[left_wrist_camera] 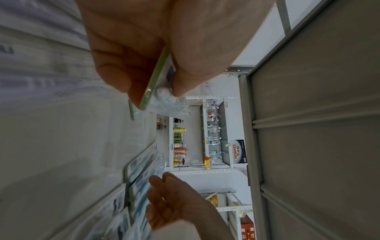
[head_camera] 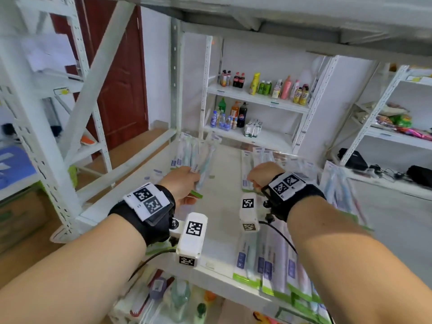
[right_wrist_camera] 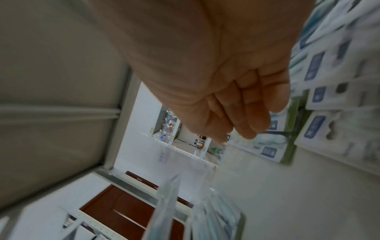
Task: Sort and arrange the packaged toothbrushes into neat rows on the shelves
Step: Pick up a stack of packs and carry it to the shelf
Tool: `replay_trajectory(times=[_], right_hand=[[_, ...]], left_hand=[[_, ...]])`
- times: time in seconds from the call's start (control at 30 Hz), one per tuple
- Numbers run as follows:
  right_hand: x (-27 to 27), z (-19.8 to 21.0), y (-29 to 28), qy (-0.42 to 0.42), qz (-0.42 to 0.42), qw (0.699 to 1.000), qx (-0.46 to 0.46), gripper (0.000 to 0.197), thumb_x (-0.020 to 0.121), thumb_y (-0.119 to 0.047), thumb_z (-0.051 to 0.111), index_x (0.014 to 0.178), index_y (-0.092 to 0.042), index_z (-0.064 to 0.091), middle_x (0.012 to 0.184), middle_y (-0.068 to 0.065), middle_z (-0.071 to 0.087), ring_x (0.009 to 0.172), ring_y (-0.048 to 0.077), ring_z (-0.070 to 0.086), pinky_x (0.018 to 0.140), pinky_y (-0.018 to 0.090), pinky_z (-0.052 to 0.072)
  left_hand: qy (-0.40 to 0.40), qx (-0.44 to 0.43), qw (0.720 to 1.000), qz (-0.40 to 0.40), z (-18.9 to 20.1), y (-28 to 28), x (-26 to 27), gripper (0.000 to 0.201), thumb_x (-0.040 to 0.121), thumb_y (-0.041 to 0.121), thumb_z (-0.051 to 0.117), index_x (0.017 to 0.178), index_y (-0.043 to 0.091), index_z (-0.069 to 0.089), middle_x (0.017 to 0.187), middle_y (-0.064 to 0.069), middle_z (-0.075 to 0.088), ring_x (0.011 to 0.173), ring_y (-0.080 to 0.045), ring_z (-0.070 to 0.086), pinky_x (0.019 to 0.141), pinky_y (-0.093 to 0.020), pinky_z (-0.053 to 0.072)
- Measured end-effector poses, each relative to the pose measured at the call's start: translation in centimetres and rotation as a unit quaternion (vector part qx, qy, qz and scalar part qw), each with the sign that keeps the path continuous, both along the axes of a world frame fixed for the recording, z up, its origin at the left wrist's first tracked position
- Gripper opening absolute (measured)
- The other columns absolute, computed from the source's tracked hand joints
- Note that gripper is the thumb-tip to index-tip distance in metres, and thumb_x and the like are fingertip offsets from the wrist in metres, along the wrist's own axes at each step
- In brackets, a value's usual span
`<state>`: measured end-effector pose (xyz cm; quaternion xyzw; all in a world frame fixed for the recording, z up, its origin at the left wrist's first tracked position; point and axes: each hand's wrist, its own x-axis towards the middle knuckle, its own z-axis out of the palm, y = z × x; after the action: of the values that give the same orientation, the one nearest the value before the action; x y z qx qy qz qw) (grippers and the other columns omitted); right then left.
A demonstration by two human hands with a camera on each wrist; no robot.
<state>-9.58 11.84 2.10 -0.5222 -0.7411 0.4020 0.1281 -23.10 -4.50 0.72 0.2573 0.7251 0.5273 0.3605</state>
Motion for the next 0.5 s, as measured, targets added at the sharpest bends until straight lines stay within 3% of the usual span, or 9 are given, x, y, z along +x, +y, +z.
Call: replay_trajectory(times=[0.07,0.17,0.2,0.27,0.33,0.4,0.5], right_hand=[[-1.3,-0.9,1.1,-0.018,-0.006,1.0,0.019,0.031,0.088,-0.016,0.055,0.117,-0.008,0.06,0.12,0.009,0.06,0.103,0.025,0.06,0.084,0.029,0.051],[-3.0,-2.3,2.6,-0.143,0.047,0.986,0.079,0.025,0.092,-0.018,0.047,0.111,-0.011,0.062,0.117,0.008,0.059,0.1,0.024,0.059,0.087,0.033,0.051],[-3.6,-2.2,2.9,-0.139,0.033,0.988,0.063,0.021,0.092,-0.02,0.049,0.106,-0.012,0.063,0.114,0.008,0.059,0.1,0.024,0.058,0.084,0.034,0.052],[-4.0,-1.8,2.8,-0.081,0.0,0.995,0.059,0.009,0.086,-0.022,0.058,0.078,-0.02,0.056,0.104,0.006,0.054,0.093,0.021,0.052,0.063,0.028,0.047],[-4.2,-2.0,3.4,-0.131,0.025,0.987,0.091,0.03,0.08,-0.021,0.065,0.065,-0.023,0.039,0.098,0.005,0.046,0.088,0.02,0.044,0.051,0.024,0.033],[-4.5,-2.1,4.0,-0.147,0.024,0.986,0.077,0.027,0.078,-0.02,0.07,0.072,-0.02,0.044,0.099,0.006,0.044,0.088,0.019,0.041,0.049,0.023,0.028],[-4.9,-2.3,4.4,-0.184,0.053,0.979,0.075,0.031,0.078,-0.022,0.073,0.102,-0.014,0.054,0.106,0.01,0.049,0.092,0.02,0.044,0.05,0.023,0.027]], left_hand=[[0.008,-0.009,1.0,-0.002,-0.1,0.4,-0.9,0.024,0.095,0.012,0.042,0.112,0.0,0.054,0.101,-0.019,0.054,0.064,-0.023,0.055,0.05,-0.028,0.047],[0.016,-0.013,1.0,0.0,-0.2,1.0,-1.9,0.025,0.096,0.01,0.041,0.114,-0.001,0.054,0.102,-0.019,0.053,0.062,-0.023,0.055,0.047,-0.027,0.048],[0.016,-0.016,1.0,0.002,-0.2,1.1,-2.1,0.024,0.096,0.01,0.041,0.114,-0.001,0.054,0.102,-0.018,0.053,0.061,-0.022,0.055,0.045,-0.026,0.049],[0.012,-0.02,1.0,0.002,-0.2,1.3,-2.5,0.023,0.095,0.011,0.042,0.113,0.001,0.053,0.105,-0.018,0.054,0.063,-0.021,0.056,0.046,-0.025,0.049],[0.008,-0.022,1.0,0.0,-0.3,1.4,-2.9,0.025,0.094,0.011,0.043,0.114,0.001,0.052,0.106,-0.019,0.054,0.066,-0.021,0.056,0.047,-0.024,0.049],[0.009,-0.025,1.0,0.001,-0.5,1.3,-3.3,0.026,0.094,0.012,0.043,0.116,0.001,0.052,0.103,-0.018,0.053,0.067,-0.023,0.055,0.045,-0.023,0.047],[0.011,-0.03,0.999,0.006,-0.7,1.4,-3.9,0.025,0.095,0.014,0.043,0.115,0.003,0.053,0.098,-0.015,0.051,0.076,-0.028,0.053,0.049,-0.026,0.047]])
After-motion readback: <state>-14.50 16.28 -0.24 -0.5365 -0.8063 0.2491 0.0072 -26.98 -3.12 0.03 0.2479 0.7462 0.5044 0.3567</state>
